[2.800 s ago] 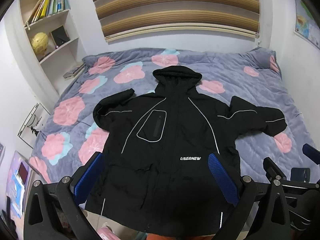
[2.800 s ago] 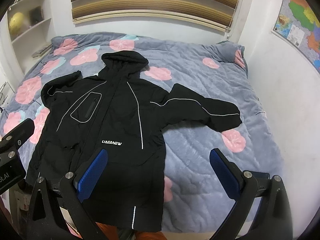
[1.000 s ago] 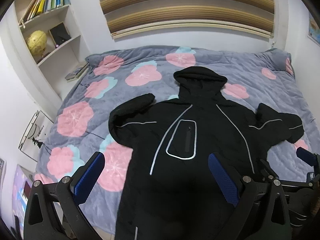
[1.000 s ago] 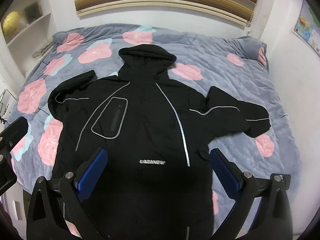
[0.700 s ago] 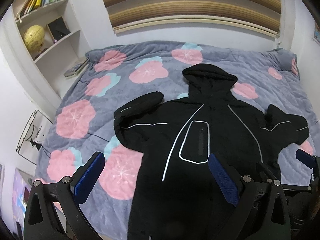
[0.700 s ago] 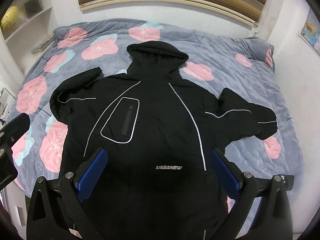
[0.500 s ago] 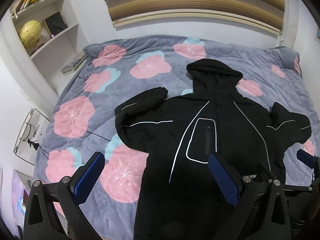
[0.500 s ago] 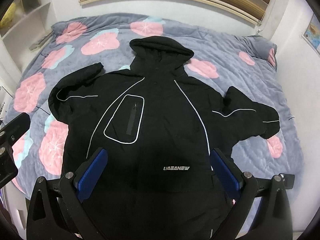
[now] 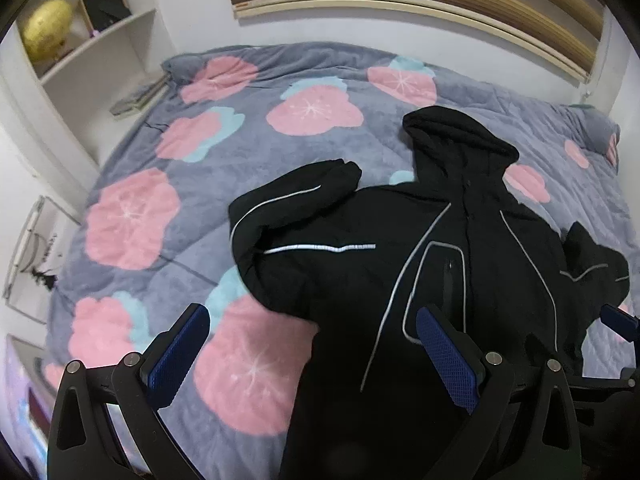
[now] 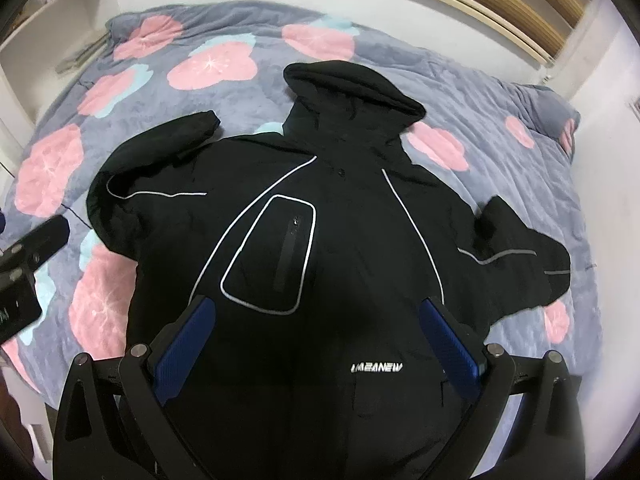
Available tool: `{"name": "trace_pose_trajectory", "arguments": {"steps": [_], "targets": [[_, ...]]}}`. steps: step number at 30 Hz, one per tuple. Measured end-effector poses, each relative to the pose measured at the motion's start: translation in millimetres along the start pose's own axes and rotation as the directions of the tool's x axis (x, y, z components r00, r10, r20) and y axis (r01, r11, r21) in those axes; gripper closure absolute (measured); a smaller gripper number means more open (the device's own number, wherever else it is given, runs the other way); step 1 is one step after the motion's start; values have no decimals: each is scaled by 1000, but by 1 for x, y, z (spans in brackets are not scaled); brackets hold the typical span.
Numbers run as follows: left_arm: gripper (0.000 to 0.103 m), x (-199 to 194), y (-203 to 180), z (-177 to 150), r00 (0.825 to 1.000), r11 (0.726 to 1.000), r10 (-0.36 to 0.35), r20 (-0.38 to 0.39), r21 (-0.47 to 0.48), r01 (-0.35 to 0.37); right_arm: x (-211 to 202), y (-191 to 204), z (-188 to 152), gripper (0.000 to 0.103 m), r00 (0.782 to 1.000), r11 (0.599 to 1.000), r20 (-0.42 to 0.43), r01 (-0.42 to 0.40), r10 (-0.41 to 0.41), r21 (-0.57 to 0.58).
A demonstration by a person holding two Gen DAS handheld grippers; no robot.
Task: Fold large clothes
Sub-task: 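Grasp the jacket sleeve cuff with the left gripper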
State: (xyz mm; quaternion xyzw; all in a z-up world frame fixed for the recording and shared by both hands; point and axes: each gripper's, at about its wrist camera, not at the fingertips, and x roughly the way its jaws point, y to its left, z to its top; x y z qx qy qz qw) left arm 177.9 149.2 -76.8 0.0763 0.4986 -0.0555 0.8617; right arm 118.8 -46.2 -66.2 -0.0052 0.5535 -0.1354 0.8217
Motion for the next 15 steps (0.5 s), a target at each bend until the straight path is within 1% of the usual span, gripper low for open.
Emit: {"name": "trace_pose_trajectory", "arguments": {"steps": [4, 6, 9, 12, 14, 15], "targets": [[0, 43, 24, 17, 998, 999, -48, 40, -7, 48, 33, 10, 27, 1, 999, 1000, -49, 5, -6, -25], [0, 64, 31, 28, 997, 999, -51, 51, 3, 51, 51, 14, 38, 1, 997, 1000, -76, 1, -4, -30], [0, 101, 33, 49, 997, 997, -68, 40, 40, 66, 80, 17, 51, 1, 992, 999, -125, 5, -11, -46], [0, 138, 32, 69, 992, 991, -122, 24, 54, 120, 105, 20, 58, 1, 986, 998, -167, 10, -20, -60], [0, 166, 28, 84, 981, 979, -195, -1, 57, 195, 119, 20, 62, 1, 982, 998, -189, 16, -28, -66], [0, 175, 25, 88, 979, 977, -204, -13, 62, 205, 125, 19, 64, 1, 980, 998, -197, 16, -29, -65]]}}
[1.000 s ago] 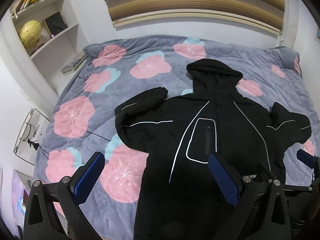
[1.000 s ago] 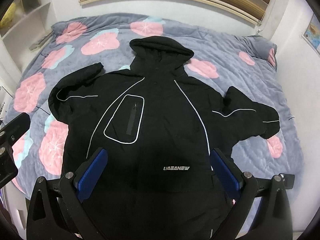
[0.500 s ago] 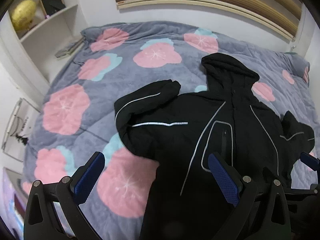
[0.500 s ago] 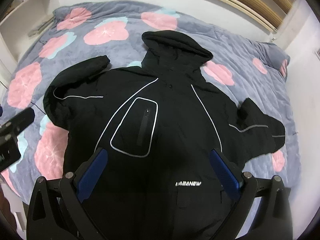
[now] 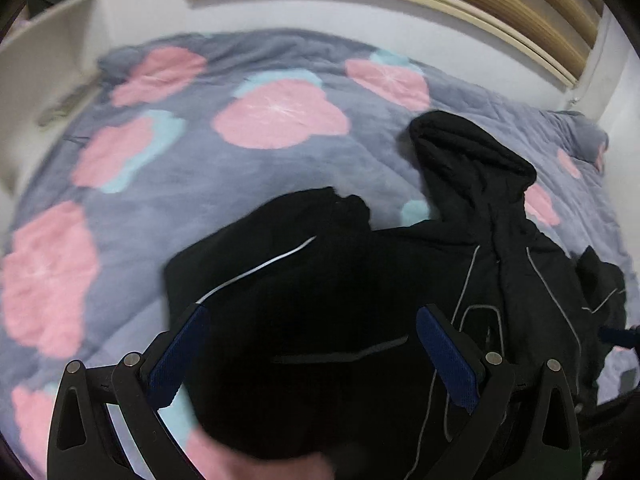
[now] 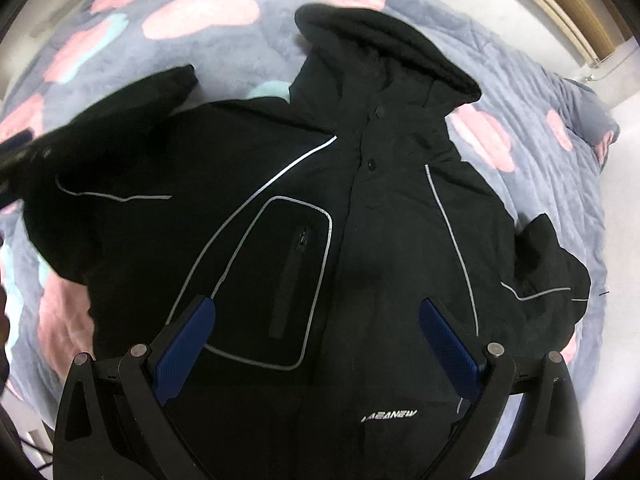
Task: Fold large clothes
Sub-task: 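Grasp the jacket sleeve cuff with the left gripper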
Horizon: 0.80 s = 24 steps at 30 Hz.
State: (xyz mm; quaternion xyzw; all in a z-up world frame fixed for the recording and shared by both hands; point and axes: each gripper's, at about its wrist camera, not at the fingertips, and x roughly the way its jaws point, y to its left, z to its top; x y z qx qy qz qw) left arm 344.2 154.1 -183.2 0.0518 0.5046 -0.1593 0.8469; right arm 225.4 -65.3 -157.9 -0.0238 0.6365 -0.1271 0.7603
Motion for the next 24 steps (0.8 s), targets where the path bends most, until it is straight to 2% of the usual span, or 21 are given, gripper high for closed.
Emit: {"name": "trace_pose_trajectory", "arguments": {"steps": [5, 7, 9, 10, 12, 14, 15, 16, 18, 19, 22, 24], "targets": [[1, 64, -8, 20, 996, 998, -16, -84, 65, 21, 20, -4, 10, 1, 999, 1000, -32, 3, -3, 12], [8, 85, -6, 21, 991, 998, 5, -134, 66, 4, 27, -7, 12, 0, 999, 1000, -40, 5, -4, 17], [10, 100, -4, 21, 987, 997, 31, -158, 76, -19, 31, -9, 12, 1, 999, 1000, -47, 9, -8, 20], [16, 107, -3, 22, 985, 996, 51, -165, 83, -37, 34, -10, 12, 1, 999, 1000, -52, 10, -9, 21], [25, 115, 0, 21, 983, 996, 48, -175, 87, -33, 37, -12, 11, 1, 998, 1000, -61, 11, -10, 25], [45, 117, 3, 22, 985, 997, 28, -173, 82, -14, 39, -12, 11, 1, 998, 1000, -64, 11, -9, 28], [63, 117, 4, 21, 985, 997, 15, -175, 78, -2, 39, -13, 11, 1, 998, 1000, -64, 11, -9, 28], [76, 115, 6, 22, 985, 998, 5, -173, 69, 7, 38, -13, 11, 1, 998, 1000, -62, 13, -11, 27], [87, 109, 15, 25, 989, 999, -25, -147, 18, 28, 37, -12, 11, 0, 998, 1000, -56, 15, -14, 25], [89, 101, 20, 25, 991, 999, -48, -122, -20, 46, 35, -12, 11, 0, 999, 1000, -52, 17, -16, 24], [90, 64, 41, 25, 997, 991, -75, -8, -111, 74, 32, -13, 8, 0, 999, 999, -45, 26, -25, 23], [91, 36, 62, 22, 993, 976, -96, 71, -188, 108, 32, -13, 7, 0, 999, 999, -47, 30, -29, 27]]}}
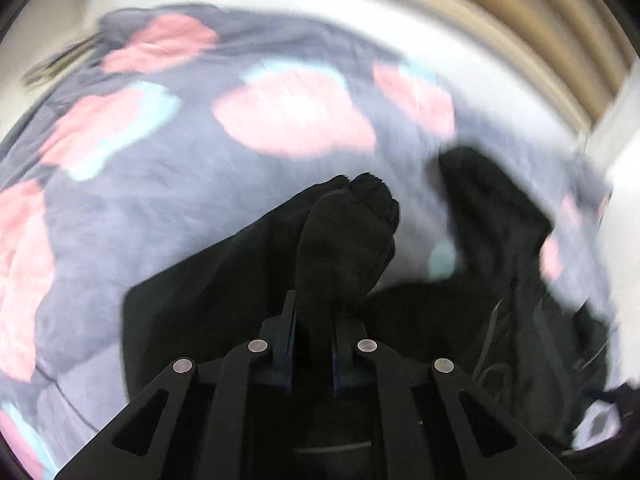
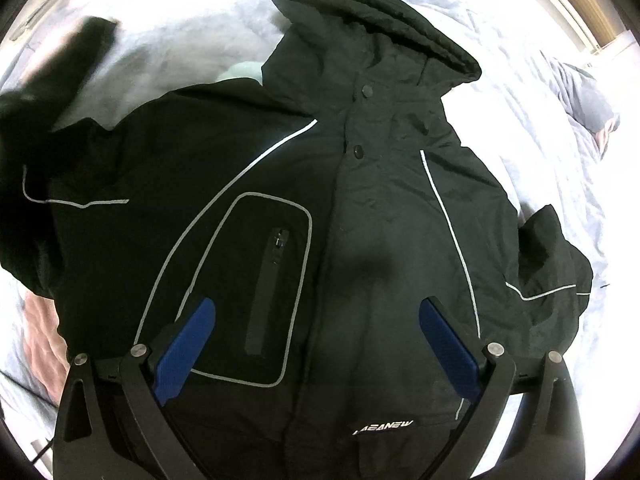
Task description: Fold large clothes
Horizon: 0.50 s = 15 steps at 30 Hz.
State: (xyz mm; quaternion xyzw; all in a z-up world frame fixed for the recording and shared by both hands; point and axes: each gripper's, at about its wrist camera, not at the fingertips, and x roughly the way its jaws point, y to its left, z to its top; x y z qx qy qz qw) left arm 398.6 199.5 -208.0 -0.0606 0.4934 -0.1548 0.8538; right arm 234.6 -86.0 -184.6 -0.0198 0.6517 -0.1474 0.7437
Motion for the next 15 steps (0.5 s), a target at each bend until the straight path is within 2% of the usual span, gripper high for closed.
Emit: {"name": "trace_pose_trajectory", "arguments": {"steps": [3, 5, 8, 11, 12, 14, 15], "targets": [[90, -38, 44, 0, 996, 988, 5, 90, -154, 9, 1, 1, -1, 0, 1000, 1000, -8, -3, 3, 3], [91, -63, 88, -7, 989, 955, 53, 137, -297, -10, 0, 4, -1, 1, 1000, 1000, -9, -5, 5, -3], [91, -81, 149, -26, 984, 887, 104, 146, -461, -25, -5, 11, -3, 1, 1000, 1000, 2, -1, 1, -27], [91, -91, 216, -62, 981, 775, 121, 154, -632, 4, -8, 20, -6, 1, 1000, 999, 9, 2, -1, -51], [91, -91, 228, -70, 981, 755, 126, 146, -656, 1, -10, 23, -7, 0, 1000, 998, 10, 2, -2, -57], [90, -83, 258, -95, 988, 700, 66, 142, -712, 56, -11, 29, -8, 1, 1000, 998, 11, 2, -2, -70], [84, -81, 265, -101, 988, 678, 38, 149, -730, 84, -12, 31, -8, 1, 1000, 997, 10, 4, -3, -76]]}}
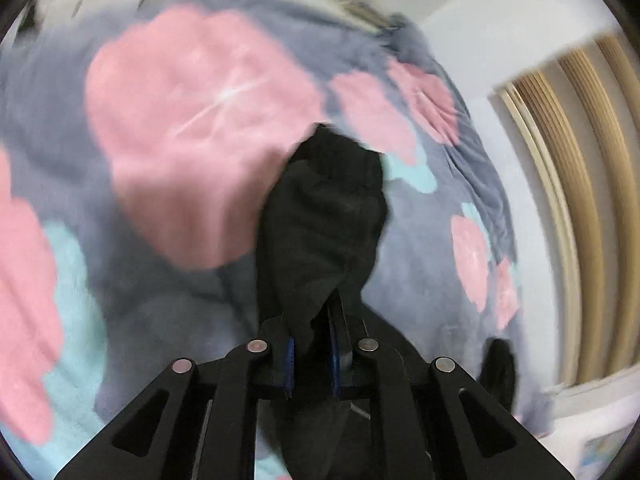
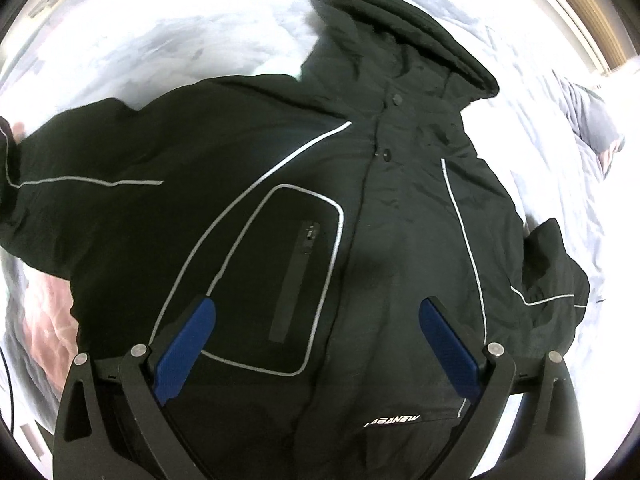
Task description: Fold large clothes
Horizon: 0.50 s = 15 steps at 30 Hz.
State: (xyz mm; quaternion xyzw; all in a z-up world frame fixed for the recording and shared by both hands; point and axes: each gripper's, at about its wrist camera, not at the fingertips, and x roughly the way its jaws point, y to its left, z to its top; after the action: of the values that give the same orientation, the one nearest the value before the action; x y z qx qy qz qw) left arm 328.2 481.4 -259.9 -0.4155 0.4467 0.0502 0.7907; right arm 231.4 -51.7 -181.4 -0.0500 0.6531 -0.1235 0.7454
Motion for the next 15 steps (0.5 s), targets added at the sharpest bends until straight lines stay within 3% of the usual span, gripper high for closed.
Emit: {"name": "trace_pose_trajectory", "arguments": {"steps": [2, 4, 5, 10, 15], "targets": [[69, -1, 25, -2, 996, 994, -78, -31, -83, 75, -3, 6, 0, 1, 1000, 1000, 4, 6, -6, -17], [29, -8, 36, -6, 996, 989, -88, -31, -118, 84, -7, 11, -1, 1, 1000, 999, 12, 13, -13, -30], [24, -14, 42, -9, 995, 987, -97, -17, -133, 93, -8, 12, -1, 1, 1000, 999, 13, 15, -14, -33], [23, -26, 57, -16, 988, 976, -152, -43, -164, 143, -10, 21, -3, 0, 1000, 999, 11, 7, -6, -44], [23, -4, 71, -12, 994, 982, -82, -78, -175, 68, -14, 36, -5, 1, 1000, 997, 3, -12, 13, -77]]}}
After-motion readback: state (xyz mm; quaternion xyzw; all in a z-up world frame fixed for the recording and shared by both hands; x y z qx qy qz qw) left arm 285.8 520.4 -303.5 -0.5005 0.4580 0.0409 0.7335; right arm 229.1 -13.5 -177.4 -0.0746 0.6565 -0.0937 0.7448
